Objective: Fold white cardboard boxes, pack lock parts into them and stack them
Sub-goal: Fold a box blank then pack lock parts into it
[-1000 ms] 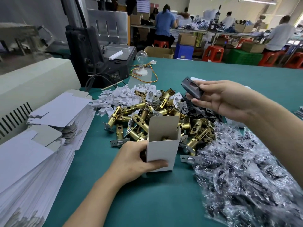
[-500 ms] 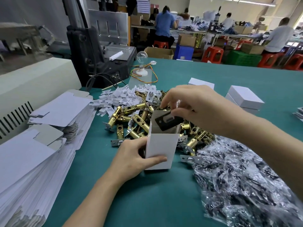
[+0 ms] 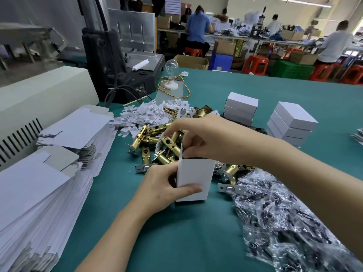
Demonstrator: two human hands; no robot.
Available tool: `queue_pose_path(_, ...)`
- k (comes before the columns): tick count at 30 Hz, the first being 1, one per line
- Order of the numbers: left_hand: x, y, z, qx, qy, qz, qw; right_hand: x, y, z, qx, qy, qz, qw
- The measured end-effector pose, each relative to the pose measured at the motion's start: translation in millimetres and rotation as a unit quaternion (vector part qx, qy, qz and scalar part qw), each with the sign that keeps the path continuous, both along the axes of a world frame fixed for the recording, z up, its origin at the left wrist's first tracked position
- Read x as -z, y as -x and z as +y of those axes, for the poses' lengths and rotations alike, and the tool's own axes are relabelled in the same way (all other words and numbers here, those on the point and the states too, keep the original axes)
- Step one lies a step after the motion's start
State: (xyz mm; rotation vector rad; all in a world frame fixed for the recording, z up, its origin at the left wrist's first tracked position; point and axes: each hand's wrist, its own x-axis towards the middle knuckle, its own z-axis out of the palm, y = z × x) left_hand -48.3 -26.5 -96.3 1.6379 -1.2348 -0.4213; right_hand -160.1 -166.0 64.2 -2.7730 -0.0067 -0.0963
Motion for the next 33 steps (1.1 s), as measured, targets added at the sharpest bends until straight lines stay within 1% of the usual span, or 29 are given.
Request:
queue_pose_path(3, -1, -1, 0, 0.009, 0.0, -0.008, 1.0, -7, 10, -8, 0.038, -0.021, -0.044, 0.998)
queue_pose_path(5, -3, 0, 1, 0.013, 0.008, -0.015, 1.0, -12, 22, -17, 0.074, 0.004, -0.103, 0.992)
queue_pose_path(6, -4, 0, 1, 0.013, 0.012, -0.017, 1.0, -14, 30, -23, 0.088, 0.029, -0.123, 0.988)
queue_pose_path(7, -5, 0, 1, 0.011, 0.016, -0.018, 1.0, -15, 39, -29, 0.102, 0.059, -0.124, 0.985)
queue_pose_path(8, -5, 0, 1, 0.01, 0.018, -0.017, 1.0, -16, 47, -36, 0.119, 0.086, -0.099, 0.984)
queue_pose_path(9, -6, 0, 1, 0.011, 0.02, -0.015, 1.0, -15, 55, -42, 0.139, 0.104, -0.05, 0.983)
queue_pose_path(11, -6, 0, 1, 0.011, 0.022, -0.013, 1.0, -8, 68, -51, 0.174, 0.131, 0.092, 0.972)
queue_pose_path(13, -6, 1, 1, 0.012, 0.025, -0.013, 1.0, 7, 80, -57, 0.179, 0.159, 0.214, 0.947)
queue_pose_path(14, -7, 1, 1, 0.012, 0.026, -0.012, 1.0, 15, 86, -59, 0.173, 0.176, 0.25, 0.936)
queue_pose_path(15, -7, 1, 2, 0.012, 0.026, -0.011, 1.0, 23, 91, -61, 0.168, 0.198, 0.267, 0.928)
queue_pose_path(18, -8, 2, 2, 0.01, 0.023, -0.01, 1.0, 38, 100, -59, 0.176, 0.263, 0.251, 0.915)
queue_pose_path(21, -8, 3, 4, 0.016, 0.023, -0.003, 1.0, 46, 100, -57, 0.17, 0.287, 0.221, 0.916)
queue_pose_path(23, -9, 4, 4, 0.02, 0.024, 0.003, 1.0, 49, 99, -56, 0.161, 0.288, 0.214, 0.92)
queue_pose_path(26, -9, 4, 5, 0.02, 0.025, 0.005, 0.999, 52, 98, -55, 0.158, 0.262, 0.222, 0.926)
queue_pose_path(33, -9, 4, 5, 0.015, 0.023, 0.002, 1.0, 55, 95, -54, 0.179, 0.268, 0.164, 0.932)
